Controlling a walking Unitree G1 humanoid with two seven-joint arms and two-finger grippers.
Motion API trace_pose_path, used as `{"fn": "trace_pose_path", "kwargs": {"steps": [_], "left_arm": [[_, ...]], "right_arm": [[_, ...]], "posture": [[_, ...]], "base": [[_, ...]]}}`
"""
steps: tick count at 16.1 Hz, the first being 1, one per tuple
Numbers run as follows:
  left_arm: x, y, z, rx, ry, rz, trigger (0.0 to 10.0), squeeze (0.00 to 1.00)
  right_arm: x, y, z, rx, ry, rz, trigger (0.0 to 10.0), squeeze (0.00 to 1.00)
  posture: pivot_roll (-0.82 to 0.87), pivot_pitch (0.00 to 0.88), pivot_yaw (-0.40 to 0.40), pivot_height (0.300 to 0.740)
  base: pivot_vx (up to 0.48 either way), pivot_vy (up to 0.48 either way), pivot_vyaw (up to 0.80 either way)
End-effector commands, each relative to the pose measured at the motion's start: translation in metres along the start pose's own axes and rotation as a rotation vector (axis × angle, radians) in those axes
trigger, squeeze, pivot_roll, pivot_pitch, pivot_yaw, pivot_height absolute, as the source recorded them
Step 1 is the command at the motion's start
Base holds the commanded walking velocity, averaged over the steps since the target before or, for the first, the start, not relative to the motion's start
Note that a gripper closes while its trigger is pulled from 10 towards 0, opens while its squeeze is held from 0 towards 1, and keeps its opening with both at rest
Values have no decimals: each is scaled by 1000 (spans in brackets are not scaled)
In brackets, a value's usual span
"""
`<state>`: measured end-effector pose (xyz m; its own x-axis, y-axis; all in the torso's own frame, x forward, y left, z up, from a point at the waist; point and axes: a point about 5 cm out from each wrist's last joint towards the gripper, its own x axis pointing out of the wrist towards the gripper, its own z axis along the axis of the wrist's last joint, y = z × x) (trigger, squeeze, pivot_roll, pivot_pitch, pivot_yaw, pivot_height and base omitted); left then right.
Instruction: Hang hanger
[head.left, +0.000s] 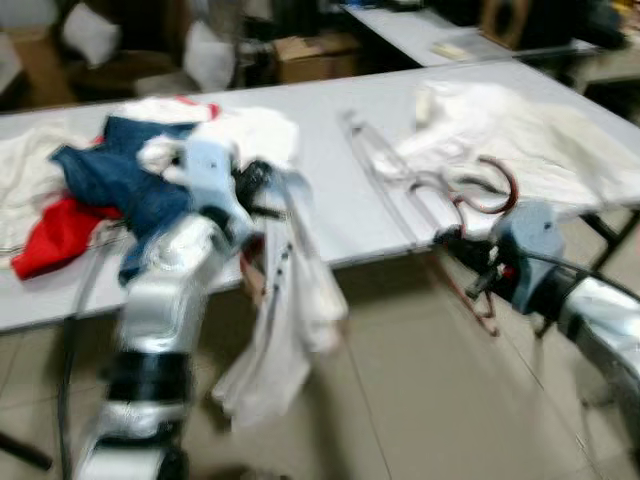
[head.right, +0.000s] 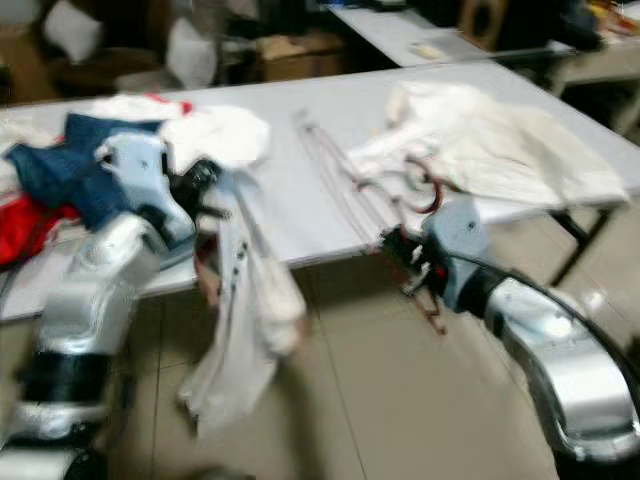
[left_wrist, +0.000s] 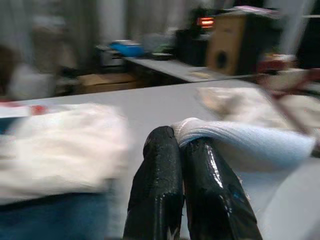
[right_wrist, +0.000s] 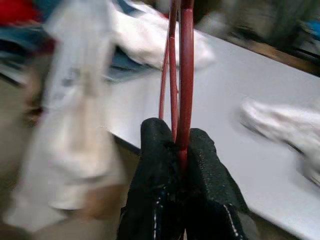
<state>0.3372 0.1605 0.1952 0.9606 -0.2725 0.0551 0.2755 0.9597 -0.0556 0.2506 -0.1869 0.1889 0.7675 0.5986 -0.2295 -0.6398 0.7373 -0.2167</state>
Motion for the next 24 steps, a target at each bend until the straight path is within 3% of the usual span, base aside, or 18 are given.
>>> {"fn": "trace_pose_path", "kwargs": {"steps": [1,4,7,11,17,24], "left_arm": [[9,-2,12,19,-27,-17,10000,0],[26,6,30,64,-35,-21,10000,0],[46,18,37,91,-6,17,10000,0],[56,14,59,82,-63,-34,10000,0],[50,23,108,146,-187,-63,10000,0],[31,4,119,163,-183,-206,10000,0]], "right_arm": [[-13,-3,5,-42,10,57,10000,0],[-32,-4,15,-75,25,182,10000,0],[-46,8,24,-98,31,384,10000,0],[-43,11,20,-139,93,483,10000,0],[-25,4,16,-213,129,536,10000,0],[8,-5,18,-257,103,580,10000,0]], "posture": [[-89,0,32,740],[-90,0,39,740],[-100,0,32,740],[-99,0,24,740],[-70,0,9,740],[-39,0,-16,740]], "base": [[382,0,0],[385,0,0],[376,0,0],[368,0,0],[364,0,0],[138,0,0]]}}
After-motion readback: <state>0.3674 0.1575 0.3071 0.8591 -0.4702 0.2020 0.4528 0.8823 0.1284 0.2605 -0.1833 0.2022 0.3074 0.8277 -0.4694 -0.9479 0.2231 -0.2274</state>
